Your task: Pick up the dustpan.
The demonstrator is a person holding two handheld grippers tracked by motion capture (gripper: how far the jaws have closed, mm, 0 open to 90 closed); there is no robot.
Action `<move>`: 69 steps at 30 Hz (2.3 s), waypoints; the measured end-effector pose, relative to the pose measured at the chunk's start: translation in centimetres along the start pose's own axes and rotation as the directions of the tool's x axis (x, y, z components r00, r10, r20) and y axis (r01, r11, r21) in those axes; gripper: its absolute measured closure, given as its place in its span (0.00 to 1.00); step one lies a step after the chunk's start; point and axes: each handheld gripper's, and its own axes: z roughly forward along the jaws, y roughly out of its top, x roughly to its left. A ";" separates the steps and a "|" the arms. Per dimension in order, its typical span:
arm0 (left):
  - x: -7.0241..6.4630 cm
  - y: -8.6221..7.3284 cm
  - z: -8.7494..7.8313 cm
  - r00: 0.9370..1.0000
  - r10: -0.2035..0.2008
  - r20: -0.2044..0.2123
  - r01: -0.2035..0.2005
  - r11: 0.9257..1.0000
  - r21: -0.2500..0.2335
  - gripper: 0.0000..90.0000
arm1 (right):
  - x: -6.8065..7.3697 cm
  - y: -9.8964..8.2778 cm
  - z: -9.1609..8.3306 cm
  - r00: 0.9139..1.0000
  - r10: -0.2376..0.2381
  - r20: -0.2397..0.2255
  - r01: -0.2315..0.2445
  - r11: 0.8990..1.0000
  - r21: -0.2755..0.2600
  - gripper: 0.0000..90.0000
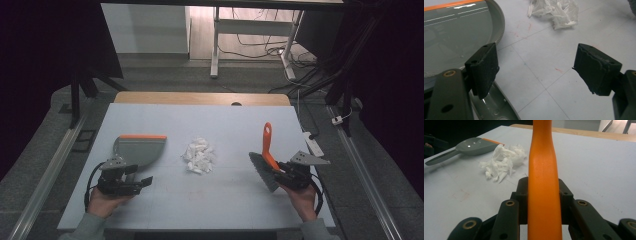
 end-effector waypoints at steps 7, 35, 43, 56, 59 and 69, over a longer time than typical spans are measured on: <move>0.0 0.0 0.0 1.000 -0.003 0.003 0.003 1.000 0.005 0.23 | 0.0 0.0 0.0 1.000 0.003 0.001 -0.003 1.000 -0.001 0.78; -1.3 1.3 -0.2 0.999 0.008 -0.049 -0.007 1.000 0.021 0.23 | 0.0 -0.1 -0.1 1.000 0.007 0.015 -0.007 1.000 -0.006 0.78; -2.0 2.9 -0.9 0.995 -0.004 -0.095 0.006 1.000 0.022 0.23 | 0.0 -0.1 -0.1 1.000 0.007 0.010 -0.007 1.000 -0.005 0.78; -0.8 4.7 -2.6 0.959 -0.143 -0.244 0.155 0.988 0.028 0.22 | -0.2 0.0 -0.4 1.000 0.018 0.002 -0.018 1.000 -0.022 0.78; -0.5 4.5 -2.8 0.956 -0.155 -0.248 0.167 0.985 0.031 0.21 | -0.3 -0.1 -0.4 1.000 0.021 0.004 -0.021 1.000 -0.017 0.78; 1.2 3.1 -1.8 0.930 -0.195 -0.312 0.236 0.967 0.101 0.17 | -0.1 -0.1 -0.1 1.000 0.015 -0.001 -0.015 1.000 -0.008 0.78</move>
